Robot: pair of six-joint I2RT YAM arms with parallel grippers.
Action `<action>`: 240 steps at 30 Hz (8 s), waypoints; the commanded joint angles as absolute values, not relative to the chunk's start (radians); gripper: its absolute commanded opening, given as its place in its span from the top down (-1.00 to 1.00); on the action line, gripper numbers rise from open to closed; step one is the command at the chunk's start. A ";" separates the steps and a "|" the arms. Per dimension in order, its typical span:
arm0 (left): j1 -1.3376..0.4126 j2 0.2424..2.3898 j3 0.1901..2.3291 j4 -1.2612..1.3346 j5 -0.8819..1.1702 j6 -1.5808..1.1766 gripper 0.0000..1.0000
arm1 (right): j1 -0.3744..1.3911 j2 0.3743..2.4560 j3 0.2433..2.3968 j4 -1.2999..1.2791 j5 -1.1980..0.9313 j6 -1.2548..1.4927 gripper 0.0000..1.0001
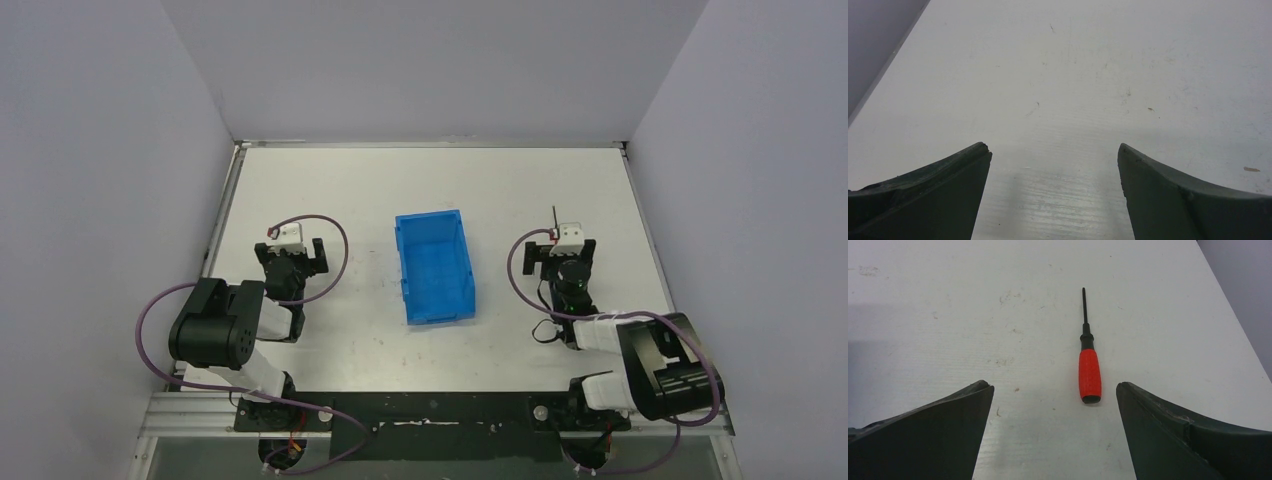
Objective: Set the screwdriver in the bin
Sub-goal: Pick up the screwdriver from the center of the board, then place the screwdriver in the bin.
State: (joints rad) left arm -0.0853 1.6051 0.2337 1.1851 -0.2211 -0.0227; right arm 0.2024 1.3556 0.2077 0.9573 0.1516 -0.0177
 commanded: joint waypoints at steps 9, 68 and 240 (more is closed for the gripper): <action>-0.081 1.610 0.253 1.213 -0.225 -0.034 -0.94 | 0.200 1.158 0.555 0.451 0.162 0.053 -1.00; -0.081 1.609 0.253 1.212 -0.225 -0.034 -0.94 | -0.038 1.893 1.205 -0.353 -0.023 0.216 -0.03; -0.081 1.610 0.253 1.212 -0.225 -0.034 -0.94 | 0.874 1.707 1.566 -0.676 0.234 0.519 -0.03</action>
